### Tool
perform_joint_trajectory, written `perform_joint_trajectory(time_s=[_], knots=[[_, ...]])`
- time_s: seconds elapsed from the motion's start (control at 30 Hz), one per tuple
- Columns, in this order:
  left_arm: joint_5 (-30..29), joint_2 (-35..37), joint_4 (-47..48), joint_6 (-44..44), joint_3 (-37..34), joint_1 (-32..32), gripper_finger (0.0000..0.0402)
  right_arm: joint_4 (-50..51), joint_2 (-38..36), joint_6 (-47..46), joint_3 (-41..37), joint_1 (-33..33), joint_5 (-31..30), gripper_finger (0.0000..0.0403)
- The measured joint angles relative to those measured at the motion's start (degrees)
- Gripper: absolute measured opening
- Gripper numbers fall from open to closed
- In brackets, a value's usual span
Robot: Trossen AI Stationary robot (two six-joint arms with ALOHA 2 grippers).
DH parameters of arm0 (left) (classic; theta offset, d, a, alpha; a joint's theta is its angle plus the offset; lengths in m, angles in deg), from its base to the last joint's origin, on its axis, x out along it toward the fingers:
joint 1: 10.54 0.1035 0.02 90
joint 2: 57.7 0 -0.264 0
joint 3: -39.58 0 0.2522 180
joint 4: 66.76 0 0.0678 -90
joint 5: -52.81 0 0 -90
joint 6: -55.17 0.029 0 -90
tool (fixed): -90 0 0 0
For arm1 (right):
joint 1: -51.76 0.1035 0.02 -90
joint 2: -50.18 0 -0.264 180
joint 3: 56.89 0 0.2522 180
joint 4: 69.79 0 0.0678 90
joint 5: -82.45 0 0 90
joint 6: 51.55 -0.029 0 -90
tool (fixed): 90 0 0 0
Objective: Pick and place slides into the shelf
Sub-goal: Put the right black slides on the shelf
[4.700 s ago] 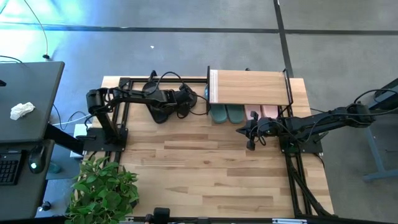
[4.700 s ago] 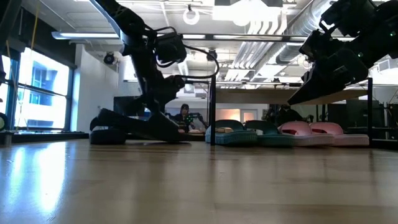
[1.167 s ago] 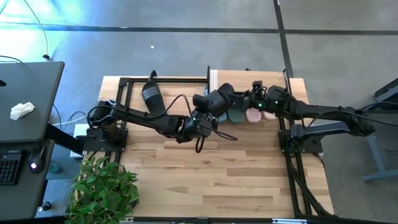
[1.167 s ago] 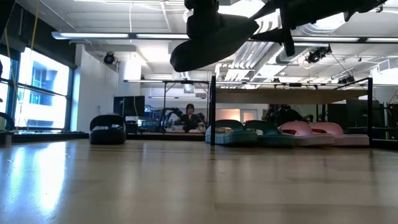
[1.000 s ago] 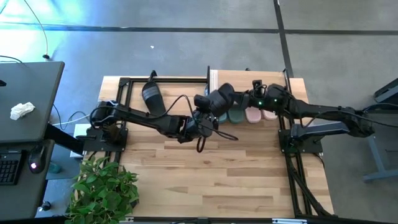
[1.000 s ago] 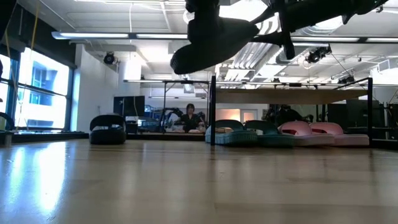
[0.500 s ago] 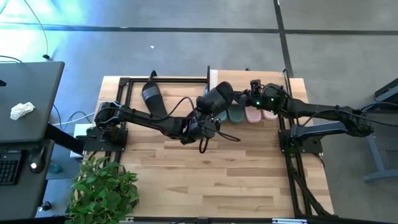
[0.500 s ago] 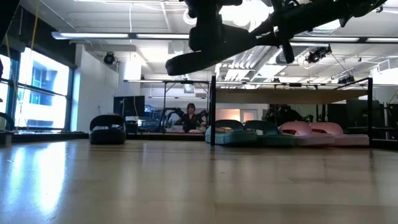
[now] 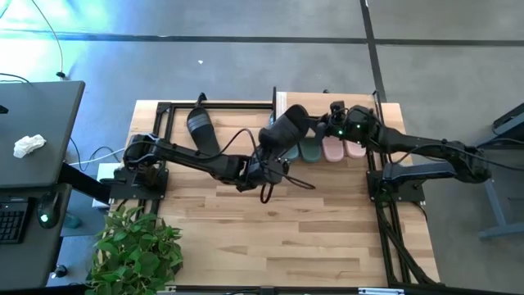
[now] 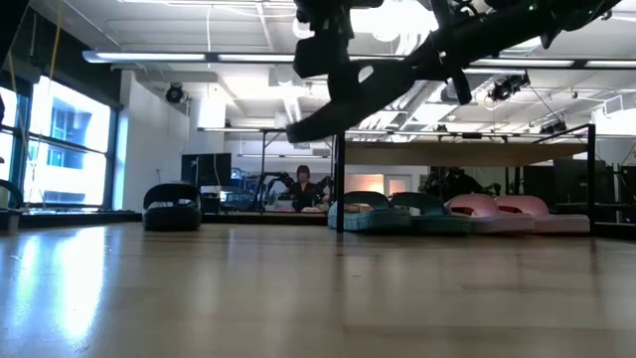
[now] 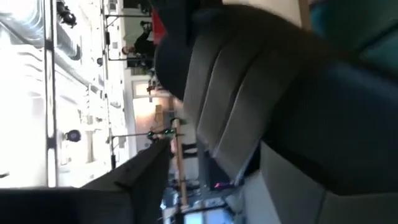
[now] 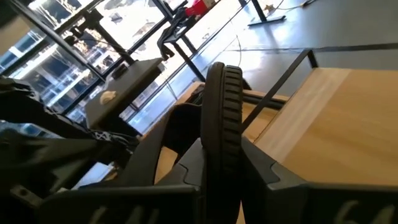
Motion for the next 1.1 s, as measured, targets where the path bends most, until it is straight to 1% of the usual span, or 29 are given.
perform_joint_trajectory(time_s=[0.13, 0.2, 0.3, 0.37, 0.53, 0.63, 0.7, 0.8, 0.93, 1.1], knots=[[-4.22, 0.57, 4.21, -0.57, 1.12, -1.48, 0.027, 2.19, -0.31, 1.52, 0.55, -2.69, 3.13, 0.003], [-5.89, 1.05, 6.54, -1.0, 1.5, -2.44, 0.0281, 6.41, -0.39, 3.44, 2.86, -3.98, 4.94, 0.003], [-6.46, 1.89, 7.18, -1.84, 1.77, -3.76, 0.0287, 15.94, -0.61, 8.42, 8.44, -4.94, 5.23, 0.003], [-5.41, 2.91, 9.3, -3.6, 1.7, -4.22, 0.0288, 22.59, -0.61, 11.54, 13.54, -5.19, 5.25, 0.0028], [0.0, 4.81, 13.83, -10.08, 1.78, -4.34, 0.0288, 37.99, 1.05, 18.4, 28.82, -7.91, 5.78, 0.0027], [1.71, 5.56, 17.28, -12.4, 1.68, -4.28, 0.0288, 45.91, 3.79, 23.47, 37.9, -11.0, 6.13, 0.0027], [3.58, 5.8, 17.92, -13.0, 1.73, -4.29, 0.0288, 51.12, 6.47, 26.65, 43.95, -13.54, 7.26, 0.0027], [8.06, 5.76, 19.09, -13.18, 1.7, -4.32, 0.0288, 58.4, 12.02, 31.09, 52.43, -17.72, 12.42, 0.0025], [10.04, 5.76, 18.98, -13.59, 1.7, -4.32, 0.0288, 65.98, 20.9, 34.13, 63.54, -23.22, 19.25, 0.0025], [13.17, 5.74, 20.52, -14.83, 1.7, -4.26, 0.0288, 76.85, 32.27, 37.94, 74.78, -30.57, 32.51, 0.0025]])
